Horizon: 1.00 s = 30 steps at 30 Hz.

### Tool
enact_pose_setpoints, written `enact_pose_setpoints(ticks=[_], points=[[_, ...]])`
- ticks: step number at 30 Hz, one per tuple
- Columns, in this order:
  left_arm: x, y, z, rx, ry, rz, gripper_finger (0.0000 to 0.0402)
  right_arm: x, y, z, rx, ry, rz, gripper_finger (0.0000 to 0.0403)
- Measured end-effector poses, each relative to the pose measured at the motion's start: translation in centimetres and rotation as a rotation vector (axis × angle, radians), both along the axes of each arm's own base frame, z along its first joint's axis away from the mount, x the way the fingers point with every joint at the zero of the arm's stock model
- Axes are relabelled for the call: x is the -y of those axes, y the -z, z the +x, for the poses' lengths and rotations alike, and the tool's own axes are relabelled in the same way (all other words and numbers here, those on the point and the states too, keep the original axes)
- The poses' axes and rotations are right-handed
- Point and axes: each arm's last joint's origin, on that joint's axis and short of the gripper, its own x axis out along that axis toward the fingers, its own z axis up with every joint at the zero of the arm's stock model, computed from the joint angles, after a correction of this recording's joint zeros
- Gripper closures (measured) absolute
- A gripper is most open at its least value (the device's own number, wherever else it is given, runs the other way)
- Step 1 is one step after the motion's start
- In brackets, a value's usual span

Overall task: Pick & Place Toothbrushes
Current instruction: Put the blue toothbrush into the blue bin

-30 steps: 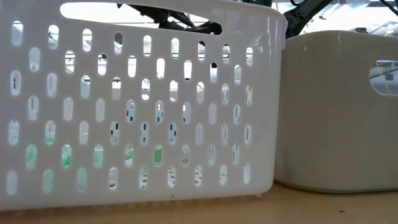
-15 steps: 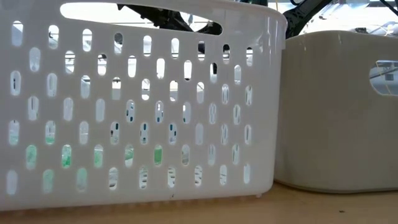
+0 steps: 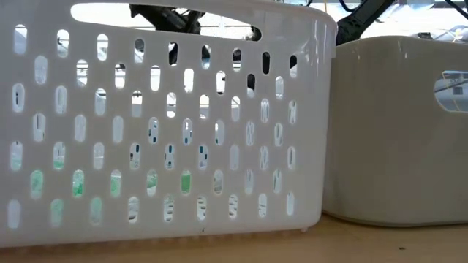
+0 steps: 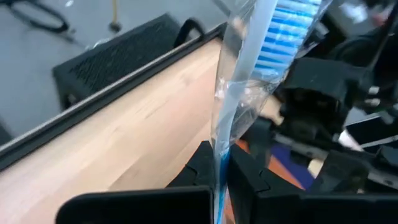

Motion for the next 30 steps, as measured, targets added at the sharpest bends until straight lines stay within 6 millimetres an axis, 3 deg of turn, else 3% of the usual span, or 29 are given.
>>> enact_pose_setpoints(ticks=[7, 12, 25, 30], points=[[-0.4, 1.2, -1.5, -0.139, 0.002, -0.064, 0.0394, -0.9, 0.9, -2.0, -0.013, 0.005, 0.006, 0.0217], [0.4, 2.2, -2.3, -0.246, 0.057, -0.169, 0.0392, -1.9, 1.1, -4.3, 0.002, 0.011, -0.009, 0.022], [4.6, 4.3, 0.1, -0.414, 0.195, -0.288, 0.0394, -4.1, 1.4, -9.9, 0.105, 0.086, -0.109, 0.0222], [5.9, 6.3, 1.5, -0.52, 0.249, -0.354, 0.0394, -4.7, 1.5, -11.3, 0.117, 0.098, -0.134, 0.0222]])
